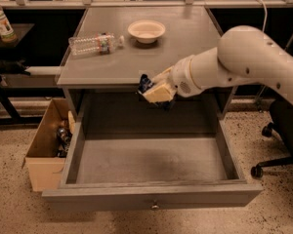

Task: Place rxbar blueberry into top drawer

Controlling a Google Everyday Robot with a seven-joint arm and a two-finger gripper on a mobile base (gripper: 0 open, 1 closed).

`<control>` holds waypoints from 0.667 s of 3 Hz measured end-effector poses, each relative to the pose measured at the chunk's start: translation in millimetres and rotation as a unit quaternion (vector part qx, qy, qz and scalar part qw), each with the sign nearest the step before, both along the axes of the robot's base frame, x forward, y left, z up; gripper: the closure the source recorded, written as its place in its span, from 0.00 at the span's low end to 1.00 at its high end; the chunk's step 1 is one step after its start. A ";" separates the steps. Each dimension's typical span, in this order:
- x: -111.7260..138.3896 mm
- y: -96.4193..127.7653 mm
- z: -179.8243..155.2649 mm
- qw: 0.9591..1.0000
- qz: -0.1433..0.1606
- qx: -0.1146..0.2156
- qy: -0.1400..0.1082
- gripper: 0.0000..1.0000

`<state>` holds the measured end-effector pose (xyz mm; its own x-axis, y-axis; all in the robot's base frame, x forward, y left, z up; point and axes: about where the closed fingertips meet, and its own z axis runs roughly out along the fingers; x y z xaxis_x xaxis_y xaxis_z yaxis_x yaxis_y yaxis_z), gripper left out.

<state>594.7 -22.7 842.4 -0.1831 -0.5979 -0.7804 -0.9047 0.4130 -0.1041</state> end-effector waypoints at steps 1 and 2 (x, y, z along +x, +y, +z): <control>-24.1 0.8 -36.0 1.000 -0.024 -0.011 0.017 1.00; -37.1 -6.7 -79.3 0.998 -0.040 -0.010 0.057 1.00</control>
Offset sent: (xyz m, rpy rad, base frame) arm -0.0517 -0.0204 -0.1374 -0.0112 0.2223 -0.1285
